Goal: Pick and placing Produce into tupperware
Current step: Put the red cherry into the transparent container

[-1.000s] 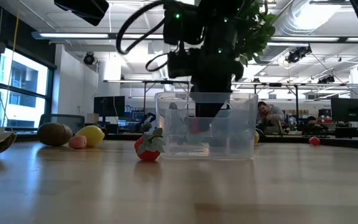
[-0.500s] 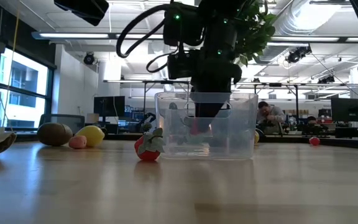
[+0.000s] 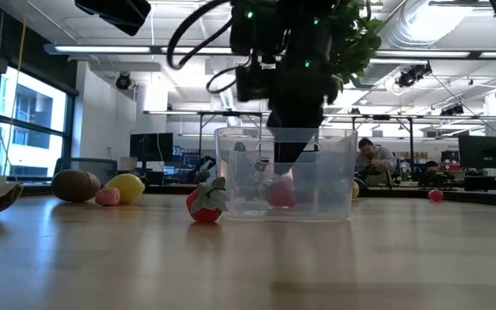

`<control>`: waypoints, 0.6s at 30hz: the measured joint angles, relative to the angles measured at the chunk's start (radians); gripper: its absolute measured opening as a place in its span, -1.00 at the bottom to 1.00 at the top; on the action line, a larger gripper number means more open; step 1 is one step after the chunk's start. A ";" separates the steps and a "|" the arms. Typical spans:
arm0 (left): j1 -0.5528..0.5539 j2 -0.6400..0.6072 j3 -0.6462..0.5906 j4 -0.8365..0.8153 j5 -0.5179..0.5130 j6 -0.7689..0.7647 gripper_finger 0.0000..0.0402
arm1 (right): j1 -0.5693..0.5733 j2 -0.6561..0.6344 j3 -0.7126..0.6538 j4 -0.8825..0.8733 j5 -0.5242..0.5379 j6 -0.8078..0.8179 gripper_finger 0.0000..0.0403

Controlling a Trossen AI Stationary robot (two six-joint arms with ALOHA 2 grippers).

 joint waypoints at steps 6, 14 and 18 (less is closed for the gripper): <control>0.000 0.000 0.000 0.001 0.000 0.000 -1.00 | 0.000 -0.116 0.000 -0.034 0.084 0.053 -0.08; 0.000 0.000 0.000 0.000 0.000 0.000 -1.00 | 0.010 -0.282 0.000 -0.183 0.288 0.199 -0.08; 0.000 0.000 0.000 0.000 0.000 0.000 -1.00 | 0.044 -0.341 -0.004 -0.292 0.385 0.300 -0.08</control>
